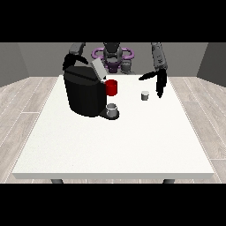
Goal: Insert the coffee pod into the coffee machine and close the lid
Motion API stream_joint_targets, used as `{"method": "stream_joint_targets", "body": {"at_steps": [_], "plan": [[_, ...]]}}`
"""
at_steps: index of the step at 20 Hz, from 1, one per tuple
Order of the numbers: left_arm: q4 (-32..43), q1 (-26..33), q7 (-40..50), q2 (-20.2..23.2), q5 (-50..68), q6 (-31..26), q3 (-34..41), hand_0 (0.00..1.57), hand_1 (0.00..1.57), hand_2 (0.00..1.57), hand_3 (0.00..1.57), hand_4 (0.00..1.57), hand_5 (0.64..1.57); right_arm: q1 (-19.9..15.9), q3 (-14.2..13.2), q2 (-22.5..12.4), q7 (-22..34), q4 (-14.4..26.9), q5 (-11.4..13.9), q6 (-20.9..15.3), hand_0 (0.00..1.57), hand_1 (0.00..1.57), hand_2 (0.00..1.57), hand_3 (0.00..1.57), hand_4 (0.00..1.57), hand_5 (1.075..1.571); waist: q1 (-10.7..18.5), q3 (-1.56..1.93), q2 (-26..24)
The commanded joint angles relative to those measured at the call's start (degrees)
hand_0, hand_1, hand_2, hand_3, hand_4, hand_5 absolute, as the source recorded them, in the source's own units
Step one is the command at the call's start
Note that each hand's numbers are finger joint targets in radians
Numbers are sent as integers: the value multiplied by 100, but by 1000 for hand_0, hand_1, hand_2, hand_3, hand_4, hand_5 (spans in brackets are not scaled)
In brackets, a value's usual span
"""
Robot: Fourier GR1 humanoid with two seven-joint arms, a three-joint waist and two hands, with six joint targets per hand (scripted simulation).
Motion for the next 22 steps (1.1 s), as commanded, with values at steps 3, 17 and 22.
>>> {"method": "stream_joint_targets", "body": {"at_steps": [3,17,22], "plan": [[388,-230,-115,-176,-451,172,-272,0,0,459,0,0,1571,-328,-369,-199,39,672,-129,43,0,0,0,0,389,1571,183,1,-62],[1484,-442,-620,102,-1561,834,-608,536,536,692,440,0,1571,-477,-76,-123,121,579,125,-42,0,0,0,0,432,1571,-90,-1,219],[1590,-719,-656,177,-1745,1107,-536,695,695,831,592,0,1571,-263,-127,-57,-386,921,67,21,0,0,0,0,476,1571,-68,1,230]]}}
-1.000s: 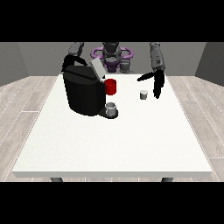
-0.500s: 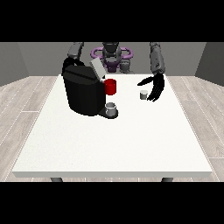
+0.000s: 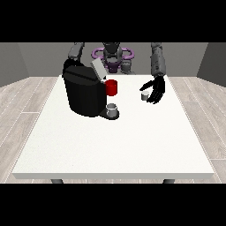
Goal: Insert the coffee pod into the coffee machine and close the lid
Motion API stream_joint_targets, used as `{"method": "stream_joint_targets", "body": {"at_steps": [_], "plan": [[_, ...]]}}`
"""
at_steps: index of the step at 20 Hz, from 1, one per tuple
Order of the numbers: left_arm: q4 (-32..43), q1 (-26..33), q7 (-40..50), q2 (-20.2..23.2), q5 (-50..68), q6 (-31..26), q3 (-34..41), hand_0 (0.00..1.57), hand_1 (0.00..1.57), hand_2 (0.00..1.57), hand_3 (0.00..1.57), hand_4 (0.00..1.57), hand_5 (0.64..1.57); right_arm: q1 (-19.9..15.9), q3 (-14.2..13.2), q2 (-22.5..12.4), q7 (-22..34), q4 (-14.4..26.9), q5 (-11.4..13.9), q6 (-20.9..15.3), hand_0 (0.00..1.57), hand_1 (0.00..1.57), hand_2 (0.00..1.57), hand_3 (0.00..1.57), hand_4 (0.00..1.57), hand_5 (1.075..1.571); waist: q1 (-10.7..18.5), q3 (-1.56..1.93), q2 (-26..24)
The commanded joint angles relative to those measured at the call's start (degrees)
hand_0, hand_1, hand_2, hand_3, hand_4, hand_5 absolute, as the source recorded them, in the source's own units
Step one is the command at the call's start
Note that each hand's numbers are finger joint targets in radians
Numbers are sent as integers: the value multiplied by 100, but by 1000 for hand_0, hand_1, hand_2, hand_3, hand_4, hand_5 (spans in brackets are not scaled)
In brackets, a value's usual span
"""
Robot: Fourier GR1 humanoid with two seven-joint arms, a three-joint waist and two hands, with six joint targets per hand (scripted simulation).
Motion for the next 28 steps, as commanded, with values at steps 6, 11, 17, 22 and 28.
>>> {"method": "stream_joint_targets", "body": {"at_steps": [6,11,17,22,28], "plan": [[447,-417,-389,67,-326,723,181,824,824,972,737,389,1571,-167,-163,-88,-226,77,-94,53,0,0,0,0,524,1571,-96,1,270],[802,-118,-527,-111,-750,1223,-46,930,930,1040,820,281,1571,-225,0,-8,372,-371,-186,-17,0,0,0,0,505,1571,-182,-1,130],[817,-410,-948,208,-825,914,-8,1225,1225,1358,1305,473,1571,-236,-181,-96,19,-15,-272,-21,0,0,0,0,426,1571,-1,1,243],[603,-862,-899,137,-702,275,-30,1477,1477,1470,1410,632,1571,-3,41,107,-89,153,-148,-80,0,0,0,0,430,1571,-92,1,-115],[165,-1200,-579,39,-773,-299,-203,1289,1289,1362,1337,557,1571,-99,-236,22,-115,804,-305,-158,0,0,0,0,505,1571,193,4,-542]]}}
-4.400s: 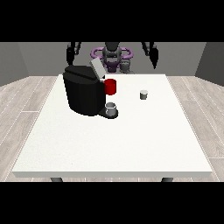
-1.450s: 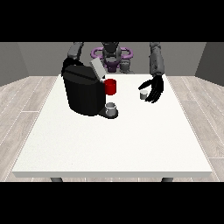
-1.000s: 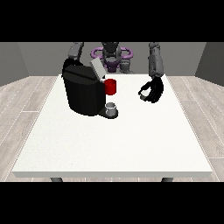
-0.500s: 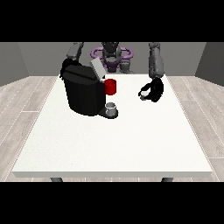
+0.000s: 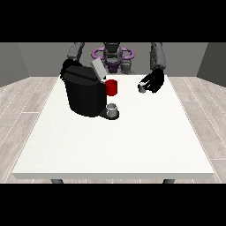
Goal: Insert the coffee pod into the coffee machine and close the lid
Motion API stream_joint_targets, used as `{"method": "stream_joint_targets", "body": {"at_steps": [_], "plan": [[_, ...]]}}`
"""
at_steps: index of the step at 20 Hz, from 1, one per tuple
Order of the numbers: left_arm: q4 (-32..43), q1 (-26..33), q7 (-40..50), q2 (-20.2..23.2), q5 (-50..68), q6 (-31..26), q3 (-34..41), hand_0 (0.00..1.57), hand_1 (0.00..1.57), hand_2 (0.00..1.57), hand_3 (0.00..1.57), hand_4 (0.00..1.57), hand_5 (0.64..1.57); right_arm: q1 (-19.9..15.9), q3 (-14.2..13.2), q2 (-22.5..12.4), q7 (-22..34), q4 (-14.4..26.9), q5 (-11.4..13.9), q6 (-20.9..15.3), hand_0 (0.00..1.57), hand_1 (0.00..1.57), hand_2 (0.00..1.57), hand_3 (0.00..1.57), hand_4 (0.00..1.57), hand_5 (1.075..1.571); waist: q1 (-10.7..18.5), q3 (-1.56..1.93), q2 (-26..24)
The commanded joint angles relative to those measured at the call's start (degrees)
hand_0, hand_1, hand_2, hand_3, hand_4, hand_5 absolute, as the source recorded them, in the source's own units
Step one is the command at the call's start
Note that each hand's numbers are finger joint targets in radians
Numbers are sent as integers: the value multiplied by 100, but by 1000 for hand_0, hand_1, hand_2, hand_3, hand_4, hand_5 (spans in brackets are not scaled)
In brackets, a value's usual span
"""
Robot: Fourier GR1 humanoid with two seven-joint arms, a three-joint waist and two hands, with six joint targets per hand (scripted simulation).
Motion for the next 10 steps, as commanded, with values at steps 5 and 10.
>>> {"method": "stream_joint_targets", "body": {"at_steps": [5,10], "plan": [[-242,-513,107,70,28,-670,43,1235,1235,1323,1291,571,1571,-112,258,179,28,169,135,-261,0,0,0,0,507,1571,-23,-2,-209],[-265,-755,230,93,-35,-596,153,1235,1235,1323,1291,571,1571,-308,259,165,103,91,131,-97,0,0,0,0,492,1571,-186,-3,-126]]}}
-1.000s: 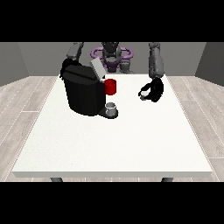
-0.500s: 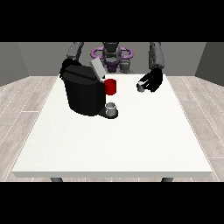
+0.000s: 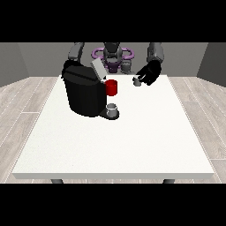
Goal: Insert the coffee pod into the coffee machine and close the lid
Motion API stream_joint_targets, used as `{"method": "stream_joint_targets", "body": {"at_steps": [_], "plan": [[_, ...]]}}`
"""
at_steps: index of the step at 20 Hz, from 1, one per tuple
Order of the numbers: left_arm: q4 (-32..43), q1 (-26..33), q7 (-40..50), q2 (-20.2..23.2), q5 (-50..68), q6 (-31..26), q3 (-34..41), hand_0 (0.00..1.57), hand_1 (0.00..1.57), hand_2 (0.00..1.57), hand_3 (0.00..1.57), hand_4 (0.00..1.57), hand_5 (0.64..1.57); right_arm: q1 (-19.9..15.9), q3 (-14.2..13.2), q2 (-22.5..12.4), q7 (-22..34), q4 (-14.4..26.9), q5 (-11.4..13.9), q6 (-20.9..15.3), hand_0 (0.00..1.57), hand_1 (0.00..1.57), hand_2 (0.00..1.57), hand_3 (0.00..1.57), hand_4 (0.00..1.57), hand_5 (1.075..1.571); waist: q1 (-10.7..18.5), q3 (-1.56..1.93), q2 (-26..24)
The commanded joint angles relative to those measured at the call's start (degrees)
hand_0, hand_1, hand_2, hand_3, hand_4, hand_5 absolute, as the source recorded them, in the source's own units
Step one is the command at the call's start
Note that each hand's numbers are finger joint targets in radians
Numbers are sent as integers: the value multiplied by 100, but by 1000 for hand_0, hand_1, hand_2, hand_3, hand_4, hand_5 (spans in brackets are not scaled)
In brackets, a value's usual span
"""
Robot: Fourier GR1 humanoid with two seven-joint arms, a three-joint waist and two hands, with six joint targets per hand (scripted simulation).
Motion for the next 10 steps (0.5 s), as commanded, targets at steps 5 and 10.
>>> {"method": "stream_joint_targets", "body": {"at_steps": [5,10], "plan": [[-68,-524,99,327,-55,-54,229,1256,1256,1327,1277,536,1571,23,46,-77,61,-238,-156,285,0,0,0,0,496,1571,-396,-2,34],[163,-1102,444,500,178,-244,622,1272,1272,1307,1244,512,1571,-338,104,-174,376,-538,-198,398,0,0,0,0,521,1571,-725,-3,359]]}}
